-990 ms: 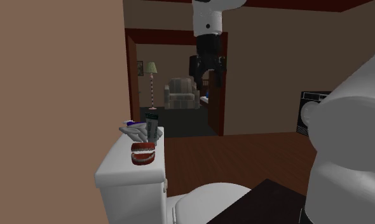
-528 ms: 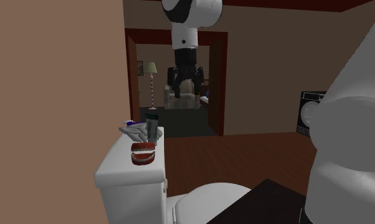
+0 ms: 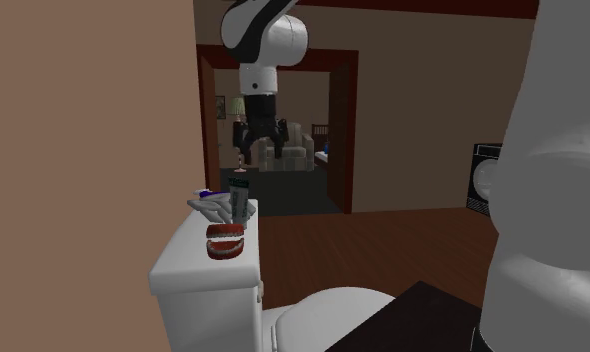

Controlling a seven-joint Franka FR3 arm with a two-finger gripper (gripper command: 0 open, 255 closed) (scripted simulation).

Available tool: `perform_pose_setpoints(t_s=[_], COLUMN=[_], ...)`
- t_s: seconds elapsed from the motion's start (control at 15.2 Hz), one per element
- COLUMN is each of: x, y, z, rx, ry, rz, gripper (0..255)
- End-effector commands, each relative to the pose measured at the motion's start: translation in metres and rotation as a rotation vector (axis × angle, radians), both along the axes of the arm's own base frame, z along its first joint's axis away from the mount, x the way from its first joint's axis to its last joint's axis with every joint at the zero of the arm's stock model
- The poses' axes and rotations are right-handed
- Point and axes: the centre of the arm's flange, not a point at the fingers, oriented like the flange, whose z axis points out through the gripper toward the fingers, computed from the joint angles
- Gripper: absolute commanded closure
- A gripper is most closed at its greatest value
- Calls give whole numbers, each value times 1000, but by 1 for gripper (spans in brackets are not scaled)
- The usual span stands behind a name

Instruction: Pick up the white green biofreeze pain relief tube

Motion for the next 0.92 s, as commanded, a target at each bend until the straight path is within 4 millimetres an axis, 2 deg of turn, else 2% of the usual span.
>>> perform_pose_setpoints(t_s=[0.0,0.53,0.86], x=[24,116,120], y=[7,37,38], z=[-10,-40,-62], rx=[0,-2,-2], ry=[-7,-33,-34], rz=[3,17,17], gripper=[0,0,0])
